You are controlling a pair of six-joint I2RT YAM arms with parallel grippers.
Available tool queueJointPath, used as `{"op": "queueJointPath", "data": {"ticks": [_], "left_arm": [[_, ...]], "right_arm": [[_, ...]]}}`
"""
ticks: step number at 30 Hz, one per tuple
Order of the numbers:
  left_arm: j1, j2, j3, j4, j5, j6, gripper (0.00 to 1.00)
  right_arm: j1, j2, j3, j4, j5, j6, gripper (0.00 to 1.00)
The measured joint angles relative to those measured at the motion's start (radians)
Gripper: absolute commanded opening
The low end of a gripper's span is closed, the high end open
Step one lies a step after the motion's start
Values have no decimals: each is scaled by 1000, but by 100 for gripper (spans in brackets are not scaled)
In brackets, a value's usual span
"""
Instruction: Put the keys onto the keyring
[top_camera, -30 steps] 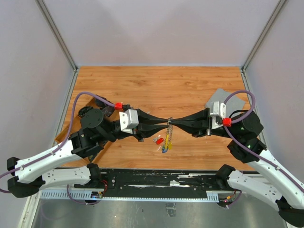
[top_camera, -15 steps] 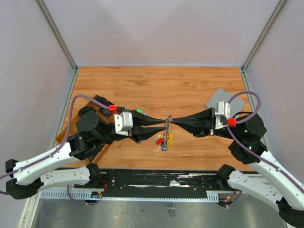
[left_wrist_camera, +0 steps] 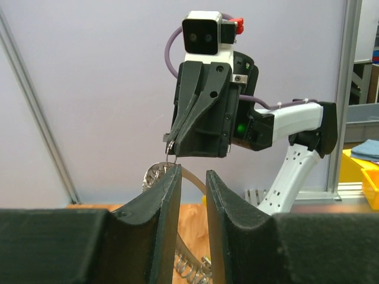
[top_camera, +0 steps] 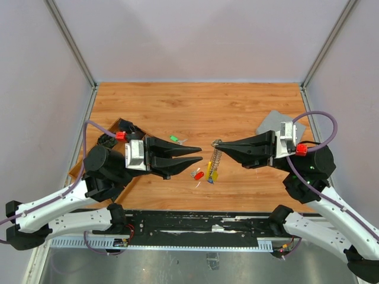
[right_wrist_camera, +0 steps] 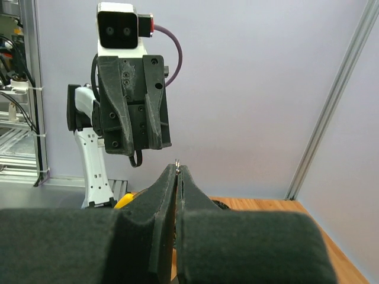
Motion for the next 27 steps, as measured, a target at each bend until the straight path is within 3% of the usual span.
{"op": "queueJointPath", "data": {"ticks": [11, 27], "left_arm": [[0, 27, -26, 103, -11, -35, 32], [0, 51, -26, 126, -45, -47, 34]], "right_arm": [[0, 35, -2, 107, -15, 68, 0], [6, 51, -2, 158, -72, 107, 0]]}}
